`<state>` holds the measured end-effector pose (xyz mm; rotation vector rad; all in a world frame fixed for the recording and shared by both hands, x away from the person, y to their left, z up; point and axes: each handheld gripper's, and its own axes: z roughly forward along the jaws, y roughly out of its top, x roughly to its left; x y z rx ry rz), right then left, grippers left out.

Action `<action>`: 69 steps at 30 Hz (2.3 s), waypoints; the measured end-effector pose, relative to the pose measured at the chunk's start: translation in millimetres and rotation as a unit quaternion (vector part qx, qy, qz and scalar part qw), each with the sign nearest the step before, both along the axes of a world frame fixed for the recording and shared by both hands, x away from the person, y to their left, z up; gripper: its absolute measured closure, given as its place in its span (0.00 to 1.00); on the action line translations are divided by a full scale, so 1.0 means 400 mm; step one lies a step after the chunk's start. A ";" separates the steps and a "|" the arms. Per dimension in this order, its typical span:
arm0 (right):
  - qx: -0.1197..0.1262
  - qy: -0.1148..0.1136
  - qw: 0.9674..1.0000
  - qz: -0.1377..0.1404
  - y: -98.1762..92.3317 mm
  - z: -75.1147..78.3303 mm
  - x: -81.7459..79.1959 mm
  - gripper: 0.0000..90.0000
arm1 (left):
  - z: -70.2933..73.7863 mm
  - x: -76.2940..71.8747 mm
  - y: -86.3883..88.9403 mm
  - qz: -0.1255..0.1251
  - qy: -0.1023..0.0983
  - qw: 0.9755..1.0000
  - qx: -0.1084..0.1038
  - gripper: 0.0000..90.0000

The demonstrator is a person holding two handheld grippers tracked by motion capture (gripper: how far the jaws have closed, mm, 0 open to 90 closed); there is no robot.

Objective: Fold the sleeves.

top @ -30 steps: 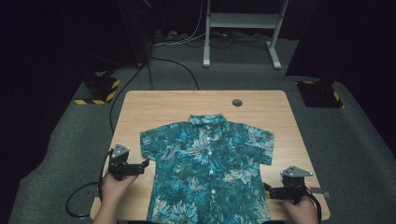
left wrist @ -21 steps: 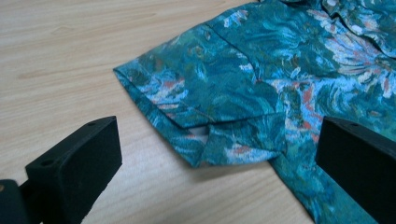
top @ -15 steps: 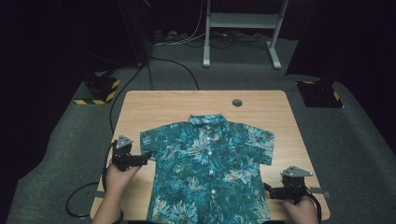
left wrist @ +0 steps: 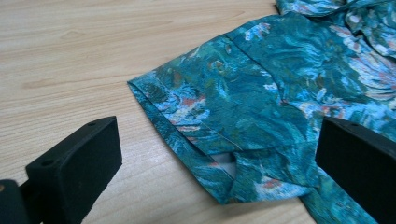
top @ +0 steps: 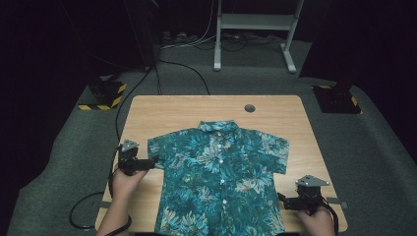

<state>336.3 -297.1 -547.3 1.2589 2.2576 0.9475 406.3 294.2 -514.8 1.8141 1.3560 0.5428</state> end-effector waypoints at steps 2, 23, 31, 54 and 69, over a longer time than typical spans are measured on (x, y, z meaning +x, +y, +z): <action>0.000 0.000 1.000 0.000 0.000 0.000 0.000 0.00 | -0.004 0.007 0.001 -0.002 0.002 1.000 0.000 0.01; 0.000 0.000 1.000 0.000 0.000 0.000 0.001 0.00 | -0.023 0.085 0.000 -0.012 0.011 1.000 0.002 0.08; 0.000 0.000 1.000 0.000 0.000 0.000 0.001 0.00 | -0.035 0.117 0.000 -0.013 0.014 1.000 0.003 0.11; 0.000 0.000 1.000 0.000 0.000 0.000 0.001 0.00 | -0.060 0.160 0.029 0.006 0.019 1.000 0.022 0.30; -0.001 -0.001 1.000 0.001 0.000 0.000 0.001 0.00 | -0.069 0.152 0.007 0.013 0.007 0.998 0.064 0.47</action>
